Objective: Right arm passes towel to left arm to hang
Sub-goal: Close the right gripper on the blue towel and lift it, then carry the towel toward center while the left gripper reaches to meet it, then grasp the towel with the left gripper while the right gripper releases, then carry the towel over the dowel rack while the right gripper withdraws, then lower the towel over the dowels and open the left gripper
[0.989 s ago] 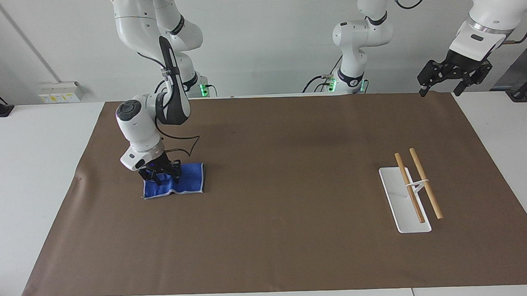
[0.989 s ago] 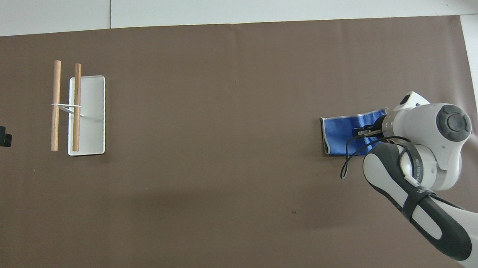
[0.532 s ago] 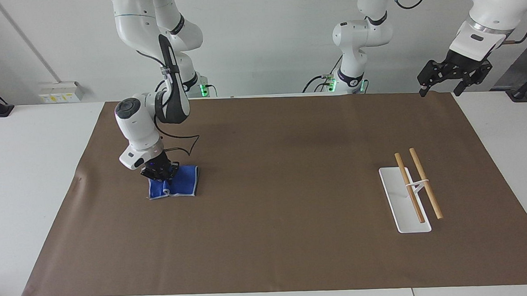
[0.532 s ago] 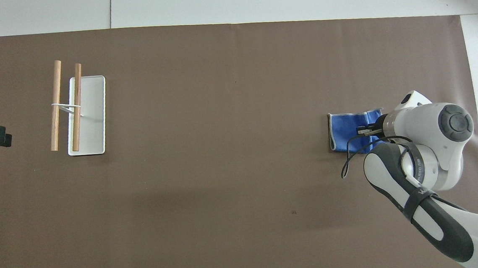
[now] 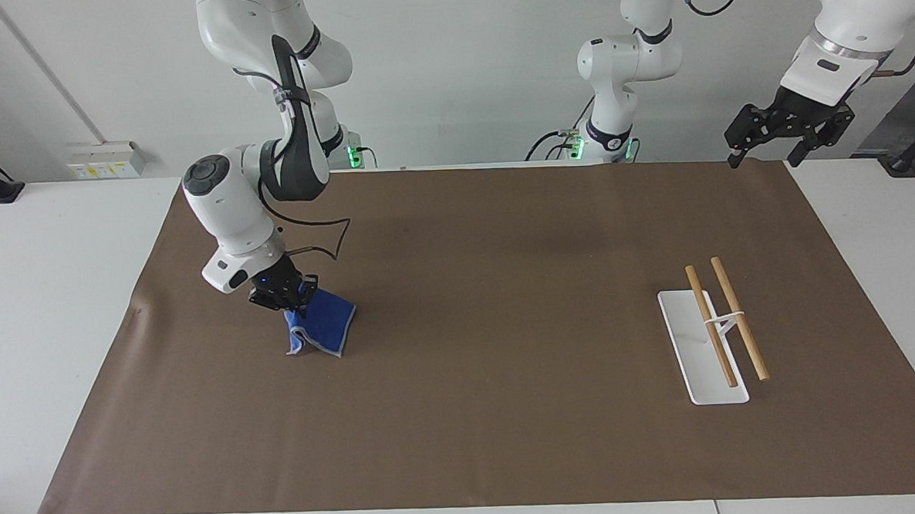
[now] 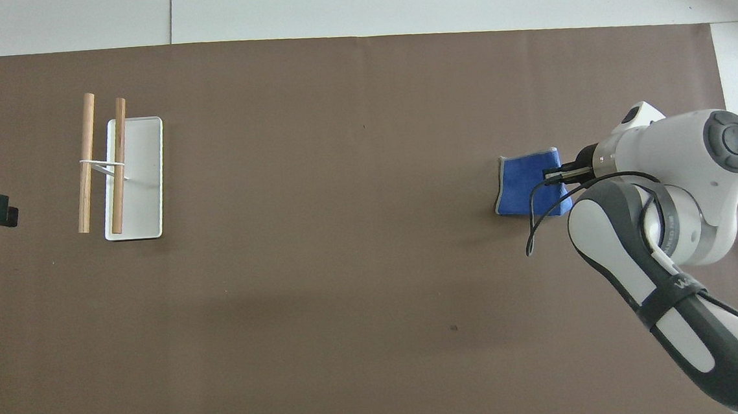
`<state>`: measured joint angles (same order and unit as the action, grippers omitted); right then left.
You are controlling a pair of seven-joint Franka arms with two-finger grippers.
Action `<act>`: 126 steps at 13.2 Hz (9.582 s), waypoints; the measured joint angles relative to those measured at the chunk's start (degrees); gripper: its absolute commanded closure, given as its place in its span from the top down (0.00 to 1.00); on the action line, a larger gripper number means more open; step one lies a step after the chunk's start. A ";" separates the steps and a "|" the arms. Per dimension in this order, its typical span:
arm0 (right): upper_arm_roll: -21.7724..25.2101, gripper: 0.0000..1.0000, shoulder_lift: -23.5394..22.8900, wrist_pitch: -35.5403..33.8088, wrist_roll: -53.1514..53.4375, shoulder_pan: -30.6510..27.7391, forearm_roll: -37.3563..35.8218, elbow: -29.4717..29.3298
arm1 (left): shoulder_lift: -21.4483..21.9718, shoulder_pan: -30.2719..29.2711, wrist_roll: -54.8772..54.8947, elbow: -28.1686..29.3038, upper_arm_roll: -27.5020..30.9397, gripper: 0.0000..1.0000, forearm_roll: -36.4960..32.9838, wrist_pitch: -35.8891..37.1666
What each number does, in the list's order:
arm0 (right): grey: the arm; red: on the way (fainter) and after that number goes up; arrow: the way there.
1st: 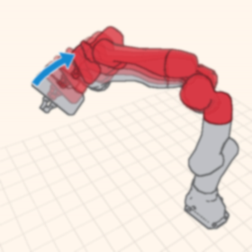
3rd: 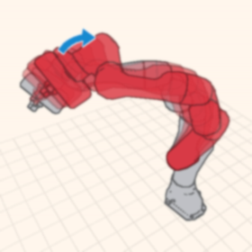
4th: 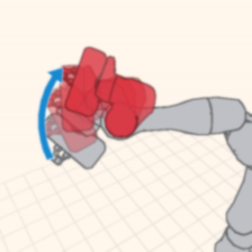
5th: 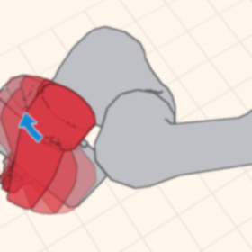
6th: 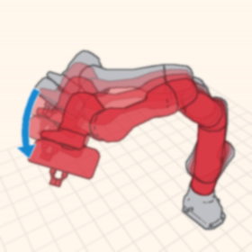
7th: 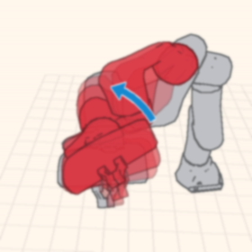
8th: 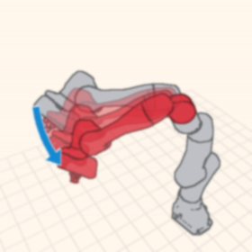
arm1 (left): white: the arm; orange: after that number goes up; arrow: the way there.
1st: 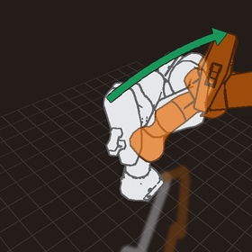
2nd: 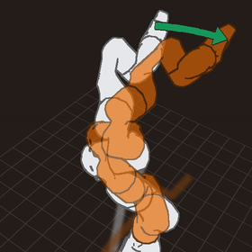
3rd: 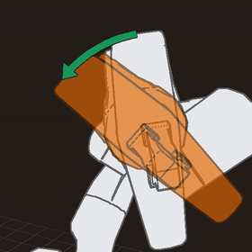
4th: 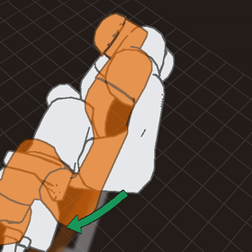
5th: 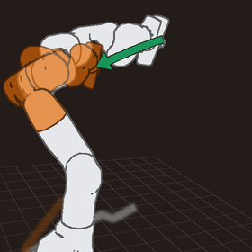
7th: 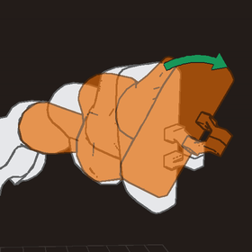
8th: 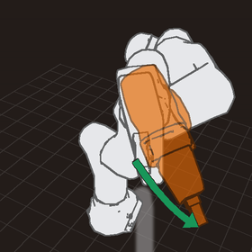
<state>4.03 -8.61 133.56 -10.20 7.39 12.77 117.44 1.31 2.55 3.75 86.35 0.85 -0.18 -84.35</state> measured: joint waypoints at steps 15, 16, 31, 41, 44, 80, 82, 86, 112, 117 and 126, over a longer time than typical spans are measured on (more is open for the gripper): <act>-11.16 0.00 4.04 -8.80 2.56 0.78 51.80 -10.25 | 5.87 1.33 -27.37 15.66 -1.89 1.00 19.89 -16.29; -11.24 0.00 4.04 -9.20 2.56 1.59 54.32 -10.18 | 6.80 2.11 -30.57 17.76 -2.00 1.00 21.80 -18.61; -11.42 0.00 4.03 -8.93 2.58 7.42 75.82 -8.93 | 14.10 17.36 -88.68 35.93 -6.89 1.00 31.88 -53.44; -11.42 0.00 4.03 -8.87 2.57 7.42 75.83 -8.93 | 9.60 17.46 -102.40 37.92 -11.46 0.74 31.89 -67.27; -11.42 0.00 4.03 -8.83 2.57 7.42 75.83 -8.93 | 8.04 17.41 -101.60 35.89 -11.28 0.63 31.89 -68.41; -10.80 1.00 2.68 -0.31 14.86 1.58 2.07 -8.34 | 6.18 14.35 -85.21 33.27 -10.33 0.00 31.88 -68.55; -10.68 1.00 2.82 -6.78 15.44 -1.76 -6.15 -9.42 | 6.10 13.34 -83.85 33.29 -10.30 0.00 31.88 -68.55; -10.42 1.00 4.35 -21.43 15.44 -8.01 -10.22 -16.69 | 5.89 7.22 -75.89 34.30 -10.16 0.00 31.88 -68.55; 1.24 1.00 12.42 -45.60 13.70 -7.06 -10.53 -25.58 | -4.44 -17.34 -79.93 37.90 -9.91 0.00 32.05 -88.27; 0.79 1.00 14.35 -46.01 13.69 -6.99 -11.65 -25.95 | -4.41 -17.34 -80.12 42.07 -10.00 0.00 32.05 -88.29; -0.22 1.00 14.16 -46.05 11.35 -6.96 -12.55 -25.16 | -4.40 -17.49 -85.17 46.49 -9.94 0.40 32.16 -88.30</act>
<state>3.80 5.55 87.51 1.15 0.43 0.22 92.27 -3.09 -14.95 -81.42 132.84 -9.09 31.98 -172.65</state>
